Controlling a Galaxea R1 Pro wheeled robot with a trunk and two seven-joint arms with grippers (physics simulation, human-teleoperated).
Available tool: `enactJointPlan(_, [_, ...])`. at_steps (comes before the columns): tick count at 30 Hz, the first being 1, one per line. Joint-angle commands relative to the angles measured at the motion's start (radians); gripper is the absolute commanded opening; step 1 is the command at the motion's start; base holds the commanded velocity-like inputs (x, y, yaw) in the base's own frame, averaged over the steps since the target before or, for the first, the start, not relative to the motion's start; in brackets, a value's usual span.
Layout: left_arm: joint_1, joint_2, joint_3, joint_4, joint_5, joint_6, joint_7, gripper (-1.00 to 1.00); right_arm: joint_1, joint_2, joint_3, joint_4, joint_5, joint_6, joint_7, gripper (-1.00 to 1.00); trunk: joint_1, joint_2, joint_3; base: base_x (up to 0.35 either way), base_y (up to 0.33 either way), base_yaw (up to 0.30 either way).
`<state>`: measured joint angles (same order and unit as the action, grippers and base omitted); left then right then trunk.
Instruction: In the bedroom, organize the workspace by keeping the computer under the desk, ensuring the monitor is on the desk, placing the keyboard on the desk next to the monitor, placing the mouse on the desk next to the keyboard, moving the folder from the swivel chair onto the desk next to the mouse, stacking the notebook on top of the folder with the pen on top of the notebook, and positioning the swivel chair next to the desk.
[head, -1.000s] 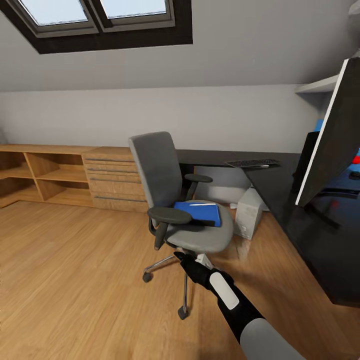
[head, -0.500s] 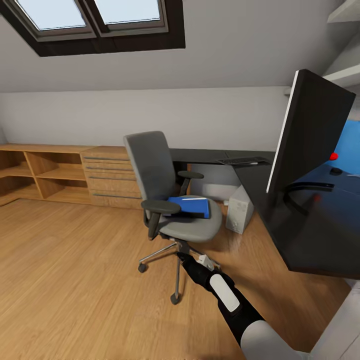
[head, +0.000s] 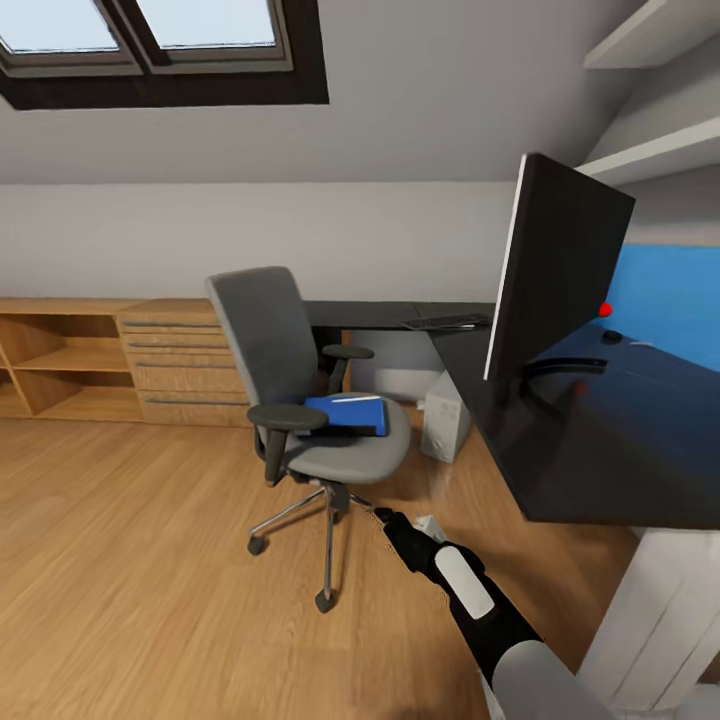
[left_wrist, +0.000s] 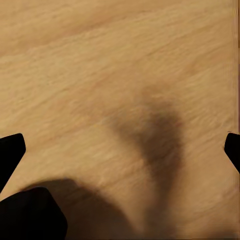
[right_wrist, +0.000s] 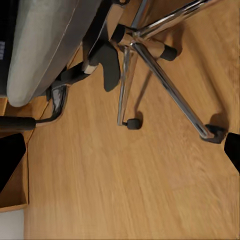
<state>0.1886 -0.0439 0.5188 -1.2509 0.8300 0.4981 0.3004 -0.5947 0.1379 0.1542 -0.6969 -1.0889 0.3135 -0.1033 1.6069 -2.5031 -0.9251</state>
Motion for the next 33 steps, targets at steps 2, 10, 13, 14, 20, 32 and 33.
enactJointPlan(2, [0.0, -0.001, 0.001, -0.002, 0.011, 0.004, 0.008, 1.0, 0.0, -0.001, -0.002, -0.002, -0.01, 0.002, -0.012, 1.0, 0.0, 0.0, 0.001, -0.001, -0.001, -0.261])
enactJointPlan(10, [0.0, -0.001, 0.001, -0.002, 0.011, 0.004, 0.008, 1.0, 0.0, -0.003, -0.007, -0.009, -0.01, 0.0, -0.017, 1.0, 0.0, 0.0, 0.007, 0.0, 0.0, -0.27])
enactJointPlan(13, [0.0, -0.001, 0.001, -0.002, 0.011, 0.004, 0.007, 1.0, 0.0, -0.003, -0.007, -0.01, -0.01, 0.0, -0.018, 1.0, 0.0, 0.0, 0.009, 0.0, 0.026, -0.277])
enactJointPlan(14, [0.0, -0.001, 0.001, -0.002, 0.011, 0.004, 0.008, 1.0, 0.0, -0.002, -0.007, -0.01, -0.01, 0.0, -0.018, 1.0, 0.0, 0.0, 0.01, 0.0, 0.077, -0.278])
enactJointPlan(20, [0.0, -0.001, 0.001, -0.002, 0.01, 0.004, 0.008, 1.0, 0.0, -0.002, -0.007, -0.012, -0.01, 0.0, -0.018, 1.0, 0.0, 0.0, 0.014, 0.0, 0.157, -0.267])
enactJointPlan(32, [0.0, -0.002, -0.005, -0.002, 0.003, 0.003, 0.007, 1.0, 0.0, -0.002, -0.009, -0.013, -0.008, -0.006, -0.02, 1.0, 0.0, 0.0, 0.014, 0.072, 0.269, -0.04])
enactJointPlan(33, [0.0, -0.002, -0.01, -0.002, 0.001, 0.003, 0.007, 1.0, 0.0, -0.002, -0.01, -0.013, -0.008, -0.007, -0.02, 1.0, 0.0, 0.0, 0.013, 0.137, 0.28, -0.053])
